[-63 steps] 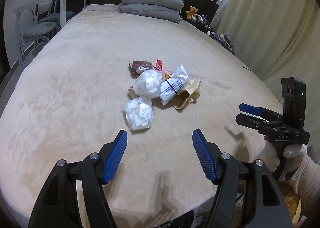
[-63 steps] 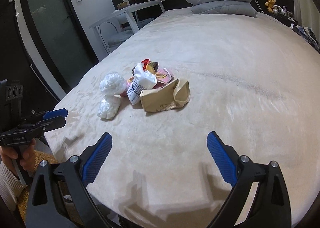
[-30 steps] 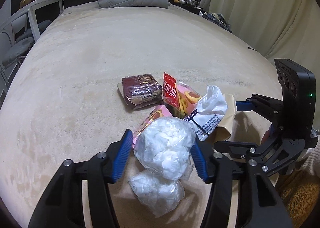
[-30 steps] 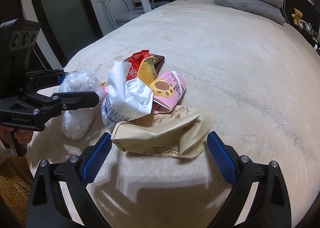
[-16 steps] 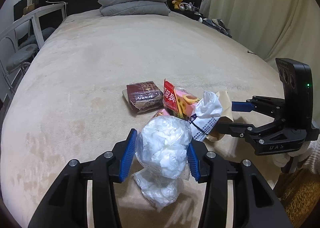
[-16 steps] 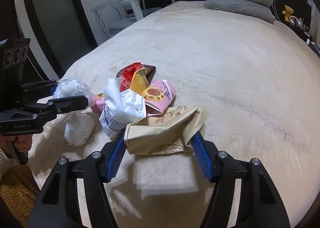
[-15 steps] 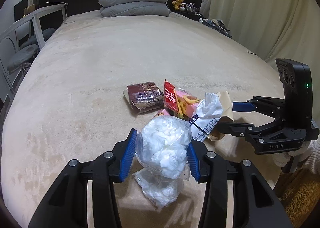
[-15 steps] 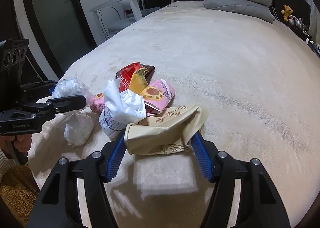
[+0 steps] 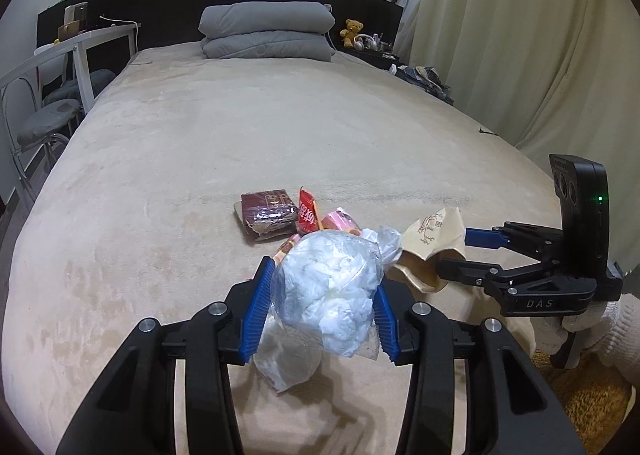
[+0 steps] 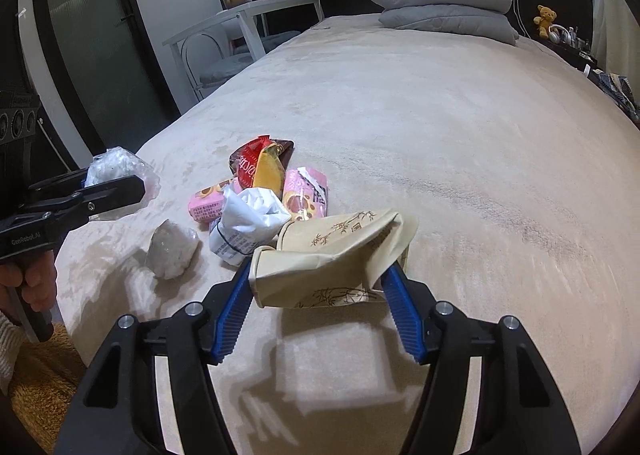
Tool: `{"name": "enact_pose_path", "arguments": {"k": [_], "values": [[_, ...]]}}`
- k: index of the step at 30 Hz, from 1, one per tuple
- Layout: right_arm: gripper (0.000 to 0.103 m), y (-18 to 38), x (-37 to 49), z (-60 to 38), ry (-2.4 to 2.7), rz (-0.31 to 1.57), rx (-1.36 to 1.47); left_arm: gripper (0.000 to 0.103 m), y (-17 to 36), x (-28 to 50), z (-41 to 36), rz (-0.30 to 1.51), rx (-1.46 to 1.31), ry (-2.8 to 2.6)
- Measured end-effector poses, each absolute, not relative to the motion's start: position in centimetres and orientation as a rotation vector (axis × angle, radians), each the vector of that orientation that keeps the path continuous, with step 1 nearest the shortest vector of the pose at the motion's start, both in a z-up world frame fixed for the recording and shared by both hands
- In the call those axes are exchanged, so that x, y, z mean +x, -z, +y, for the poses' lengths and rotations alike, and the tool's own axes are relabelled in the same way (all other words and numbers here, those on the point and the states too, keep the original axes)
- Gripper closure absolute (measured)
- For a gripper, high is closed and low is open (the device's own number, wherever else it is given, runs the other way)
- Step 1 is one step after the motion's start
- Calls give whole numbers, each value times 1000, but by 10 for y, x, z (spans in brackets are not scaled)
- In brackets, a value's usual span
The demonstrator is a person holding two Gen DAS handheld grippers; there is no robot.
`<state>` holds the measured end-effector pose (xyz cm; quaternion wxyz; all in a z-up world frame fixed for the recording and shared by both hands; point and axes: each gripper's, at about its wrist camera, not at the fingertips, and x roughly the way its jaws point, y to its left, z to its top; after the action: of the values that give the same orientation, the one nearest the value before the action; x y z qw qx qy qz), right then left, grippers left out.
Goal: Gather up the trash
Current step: 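Carry the tissue bundle and paper bag down toward the black bin with both tools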
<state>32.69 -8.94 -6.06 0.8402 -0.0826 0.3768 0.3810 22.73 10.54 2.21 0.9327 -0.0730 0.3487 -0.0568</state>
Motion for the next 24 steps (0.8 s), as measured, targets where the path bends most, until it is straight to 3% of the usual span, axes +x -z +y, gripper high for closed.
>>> {"name": "enact_pose_path", "arguments": {"k": [24], "values": [[39, 45, 222, -178, -784, 727, 26, 58, -16, 119, 44, 630, -222, 107]]}}
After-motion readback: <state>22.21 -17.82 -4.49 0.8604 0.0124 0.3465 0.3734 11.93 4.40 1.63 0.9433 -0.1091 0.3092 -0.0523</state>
